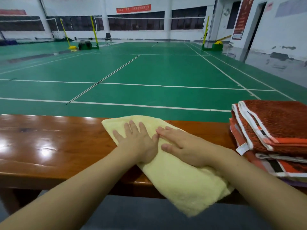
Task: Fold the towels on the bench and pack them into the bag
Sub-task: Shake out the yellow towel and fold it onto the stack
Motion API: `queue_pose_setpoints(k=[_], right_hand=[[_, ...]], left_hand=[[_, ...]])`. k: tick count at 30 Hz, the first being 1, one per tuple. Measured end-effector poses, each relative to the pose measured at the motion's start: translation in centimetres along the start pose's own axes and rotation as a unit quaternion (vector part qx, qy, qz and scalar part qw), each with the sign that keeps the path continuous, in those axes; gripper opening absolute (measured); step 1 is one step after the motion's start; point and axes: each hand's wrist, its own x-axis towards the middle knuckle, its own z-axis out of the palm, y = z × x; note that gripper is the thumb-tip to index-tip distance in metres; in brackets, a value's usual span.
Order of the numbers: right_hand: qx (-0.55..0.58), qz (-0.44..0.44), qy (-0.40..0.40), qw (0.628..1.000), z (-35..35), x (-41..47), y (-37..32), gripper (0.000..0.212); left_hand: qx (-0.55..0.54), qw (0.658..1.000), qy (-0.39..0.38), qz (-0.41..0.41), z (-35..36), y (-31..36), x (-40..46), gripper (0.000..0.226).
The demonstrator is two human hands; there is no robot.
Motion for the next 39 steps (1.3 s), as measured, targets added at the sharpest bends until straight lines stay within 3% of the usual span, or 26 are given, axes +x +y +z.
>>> queue_pose_setpoints(k=[4,8,11,16,18,22,25,28,33,36,39], right_hand=[[-0.045,0.078,0.040,0.995,1.3,-0.4,-0.7,0.064],[-0.038,0.180,0.044,0.982,2.8,-1.9,-2.7,0.068],[-0.022,0.208,0.047,0.977,3.1,-2.4,-3.3,0.070],[0.101,0.230,0.130,0.959,2.0,-3.4,-3.6,0.069],[0.143,0.251,0.187,0.939,1.0,-3.8,-2.8,0.064],[-0.038,0.337,0.176,0.924,-0.7,-4.9,-0.5,0.073],[-0.096,0.363,0.140,0.916,-0.9,-5.4,-0.4,0.079],[-0.085,0.353,0.148,0.920,-0.6,-4.9,-0.8,0.075],[0.000,0.298,0.173,0.939,0.3,-4.0,-1.0,0.051],[0.084,0.247,0.245,0.934,1.2,-4.2,-0.6,0.044],[0.193,0.218,0.333,0.897,2.0,-4.8,0.1,0.038]], left_hand=[[0.041,0.989,0.010,0.144,-0.4,-1.1,2.9,0.079],[0.041,0.955,0.031,0.291,-1.2,-0.5,4.9,0.074],[0.015,0.941,0.071,0.331,-1.2,-0.4,5.2,0.072],[-0.018,0.935,0.263,0.236,-1.2,-0.8,3.7,0.070],[-0.038,0.946,0.274,0.169,-1.2,-1.2,2.8,0.070],[-0.035,0.980,0.194,0.005,-2.1,-3.3,0.7,0.079],[-0.009,0.993,0.120,0.008,-2.2,-4.2,-0.8,0.075],[-0.038,0.994,0.102,0.027,-1.6,-4.3,-1.1,0.065],[-0.123,0.985,0.101,0.069,-1.4,-4.2,-2.3,0.052],[-0.217,0.965,0.116,0.086,-1.5,-4.3,-2.7,0.039],[-0.392,0.909,0.109,0.089,-1.4,-4.6,-3.0,0.030]])
